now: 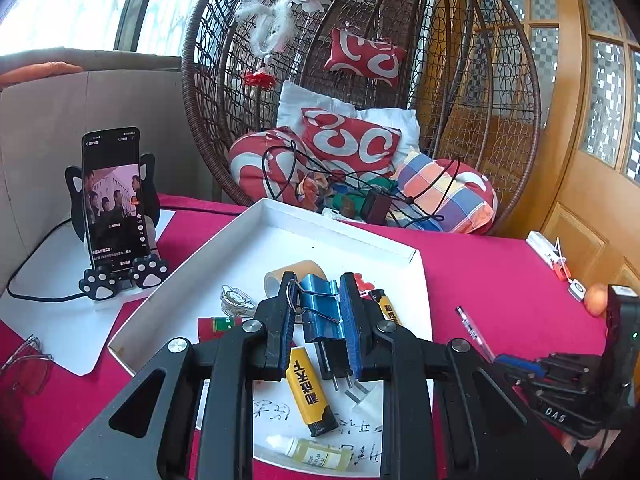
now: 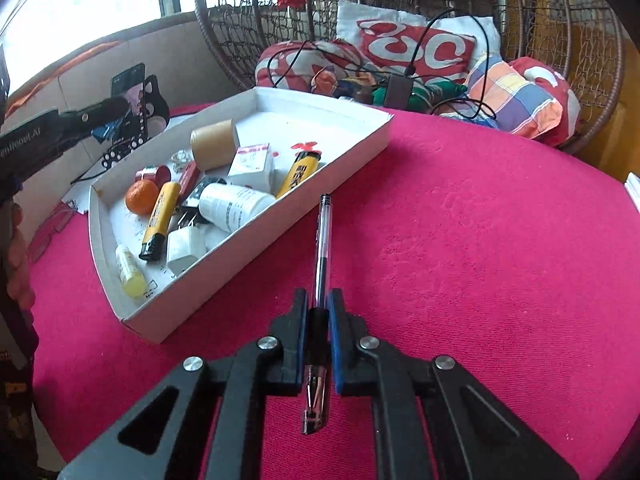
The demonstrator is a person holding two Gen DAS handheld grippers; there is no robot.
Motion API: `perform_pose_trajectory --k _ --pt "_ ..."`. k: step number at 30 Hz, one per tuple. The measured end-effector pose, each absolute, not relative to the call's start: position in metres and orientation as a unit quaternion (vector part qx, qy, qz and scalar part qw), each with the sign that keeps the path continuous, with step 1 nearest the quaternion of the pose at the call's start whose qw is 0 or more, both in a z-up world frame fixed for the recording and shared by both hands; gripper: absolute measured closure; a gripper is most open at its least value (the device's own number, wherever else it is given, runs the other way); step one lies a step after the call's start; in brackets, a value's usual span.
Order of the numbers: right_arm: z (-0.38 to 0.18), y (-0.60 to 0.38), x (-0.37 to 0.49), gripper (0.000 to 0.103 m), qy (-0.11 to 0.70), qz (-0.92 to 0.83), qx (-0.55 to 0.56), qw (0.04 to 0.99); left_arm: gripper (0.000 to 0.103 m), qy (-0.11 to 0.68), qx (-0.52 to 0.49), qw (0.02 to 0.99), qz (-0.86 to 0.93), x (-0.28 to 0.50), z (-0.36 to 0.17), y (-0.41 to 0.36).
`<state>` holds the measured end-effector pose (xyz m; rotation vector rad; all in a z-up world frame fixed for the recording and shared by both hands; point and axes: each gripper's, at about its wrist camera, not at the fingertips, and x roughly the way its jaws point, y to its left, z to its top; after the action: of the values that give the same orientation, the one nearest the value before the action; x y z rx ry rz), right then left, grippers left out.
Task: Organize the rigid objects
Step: 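Lower the binder clip and pen into the tray and open both tools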
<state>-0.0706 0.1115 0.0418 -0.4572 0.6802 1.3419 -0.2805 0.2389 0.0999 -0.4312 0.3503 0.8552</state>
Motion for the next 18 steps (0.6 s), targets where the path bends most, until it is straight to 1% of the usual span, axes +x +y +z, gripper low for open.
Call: perform_pose_trajectory --k 4,7,10,15,16,18 --pt "0.084 0.104 -0.065 0.095 0.282 0.618 -0.158 0.717 0.082 0.167 -0.198 0.870 0.420 -0.281 0.102 0.239" --pt "0.105 0.115 -0.070 0.095 0.282 0.640 -0.135 0.702 0.082 0.175 -0.199 0.865 0.425 -0.279 0.099 0.246" --pt "0.111 0.137 -0.083 0.095 0.297 0.661 -0.126 0.677 0.082 0.187 -0.198 0.860 0.432 -0.274 0.095 0.253" --pt "0.098 0.180 -0.109 0.095 0.323 0.680 -0.125 0.647 0.082 0.208 -0.200 0.847 0.446 -0.265 0.085 0.265" --pt "0.093 0.188 -0.113 0.095 0.330 0.680 -0.120 0.643 0.079 0.212 -0.203 0.844 0.449 -0.265 0.083 0.267" --pt "0.085 0.200 -0.119 0.094 0.340 0.683 -0.117 0.636 0.058 0.218 -0.211 0.837 0.456 -0.266 0.079 0.271"
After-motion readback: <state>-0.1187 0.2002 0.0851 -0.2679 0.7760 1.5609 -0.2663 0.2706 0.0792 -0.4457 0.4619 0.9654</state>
